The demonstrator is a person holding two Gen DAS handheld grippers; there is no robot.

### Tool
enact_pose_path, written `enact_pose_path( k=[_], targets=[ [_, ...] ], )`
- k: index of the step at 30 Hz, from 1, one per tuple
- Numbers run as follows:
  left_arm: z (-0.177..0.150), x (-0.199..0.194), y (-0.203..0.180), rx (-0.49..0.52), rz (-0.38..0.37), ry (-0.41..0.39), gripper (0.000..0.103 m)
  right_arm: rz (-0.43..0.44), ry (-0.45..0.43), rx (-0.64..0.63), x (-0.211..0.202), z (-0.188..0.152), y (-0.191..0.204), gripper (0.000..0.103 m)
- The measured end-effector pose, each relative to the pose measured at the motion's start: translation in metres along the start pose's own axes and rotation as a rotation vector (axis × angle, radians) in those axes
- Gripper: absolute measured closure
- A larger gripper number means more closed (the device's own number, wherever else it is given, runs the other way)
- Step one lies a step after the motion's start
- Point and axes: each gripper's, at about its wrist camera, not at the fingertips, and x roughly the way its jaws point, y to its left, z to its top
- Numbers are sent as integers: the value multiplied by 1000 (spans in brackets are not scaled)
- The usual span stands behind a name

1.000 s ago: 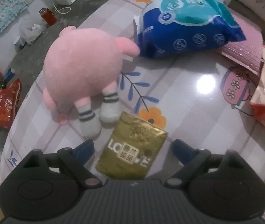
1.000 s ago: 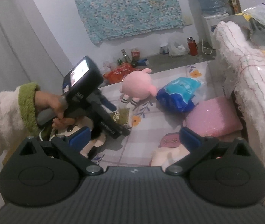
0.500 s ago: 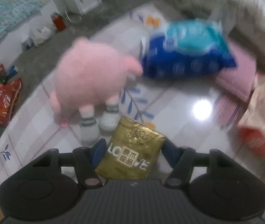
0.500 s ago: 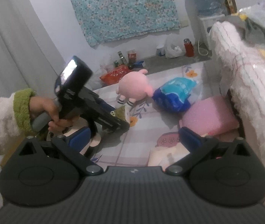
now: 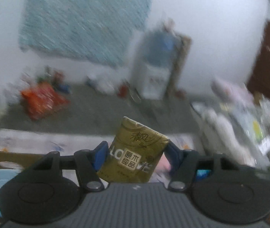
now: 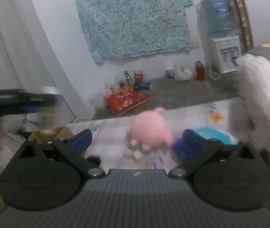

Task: Organize soft objects
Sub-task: 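Lift the gold packet with left gripper while right grasps the pink pig plush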

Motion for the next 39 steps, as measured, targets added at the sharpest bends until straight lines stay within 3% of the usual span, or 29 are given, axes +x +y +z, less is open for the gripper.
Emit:
enact_pose_path(
  k=[4,10,13,20,25,28,33,39],
  targets=[
    [-2,-43,22,-83,47,-111,37,-9,32,-3,79,16,-6,1],
    [-11,-50,44,-147,68,-127,37,-82,134,-33,183,10,-6,1],
    [-16,-47,59,-173,74,-104,37,-171,150,-128,211,2,5,1],
    [-28,-53,76,-190,84,-81,37,-174,202,-223,218,0,19,16],
    [-34,-69,71,-190,72,-91,37,-155,199,-208,192,-4,18,19],
    [-39,-81,68,-189,74,-90,37,-130,169,-173,155,-4,21,19],
    [-44,-123,63,-175,60,-121,37,-78,80,-144,50,4,33,18],
    [-60,-216,70,-209,24,-204,37,19,3,-102,-91,4,59,18]
  ],
)
